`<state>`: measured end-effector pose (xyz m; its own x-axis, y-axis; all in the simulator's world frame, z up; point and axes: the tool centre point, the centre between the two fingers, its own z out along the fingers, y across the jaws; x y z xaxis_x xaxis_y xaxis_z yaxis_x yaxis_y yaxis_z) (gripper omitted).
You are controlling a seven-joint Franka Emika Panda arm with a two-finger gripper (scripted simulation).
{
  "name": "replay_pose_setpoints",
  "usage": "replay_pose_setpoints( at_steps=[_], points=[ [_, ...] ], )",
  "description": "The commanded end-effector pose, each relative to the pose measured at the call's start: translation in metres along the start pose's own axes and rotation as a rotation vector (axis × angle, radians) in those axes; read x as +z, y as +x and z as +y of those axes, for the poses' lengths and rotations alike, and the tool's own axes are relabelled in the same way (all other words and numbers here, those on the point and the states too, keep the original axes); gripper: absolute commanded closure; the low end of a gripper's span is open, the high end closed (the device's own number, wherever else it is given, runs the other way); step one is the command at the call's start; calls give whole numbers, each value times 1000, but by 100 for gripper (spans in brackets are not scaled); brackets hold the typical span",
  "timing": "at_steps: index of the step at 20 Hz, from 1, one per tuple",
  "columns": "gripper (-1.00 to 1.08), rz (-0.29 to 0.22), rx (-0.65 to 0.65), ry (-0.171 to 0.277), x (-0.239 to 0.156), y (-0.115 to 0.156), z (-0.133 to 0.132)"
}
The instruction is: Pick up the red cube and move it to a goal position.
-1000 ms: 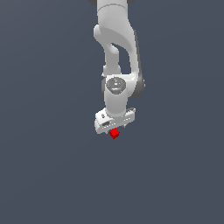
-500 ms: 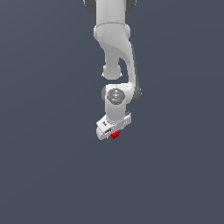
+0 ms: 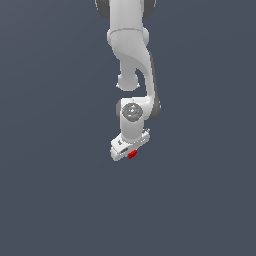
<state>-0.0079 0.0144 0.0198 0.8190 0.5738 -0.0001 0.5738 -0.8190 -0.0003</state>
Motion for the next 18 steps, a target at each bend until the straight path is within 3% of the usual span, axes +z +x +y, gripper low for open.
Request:
replay_pose_setpoints(
  at_steps=[1, 12, 18],
  points=[
    [108, 0, 0, 0, 0, 0, 0],
    [108, 0, 0, 0, -3, -1, 2],
    [108, 0, 0, 0, -26, -10, 18]
  ],
)
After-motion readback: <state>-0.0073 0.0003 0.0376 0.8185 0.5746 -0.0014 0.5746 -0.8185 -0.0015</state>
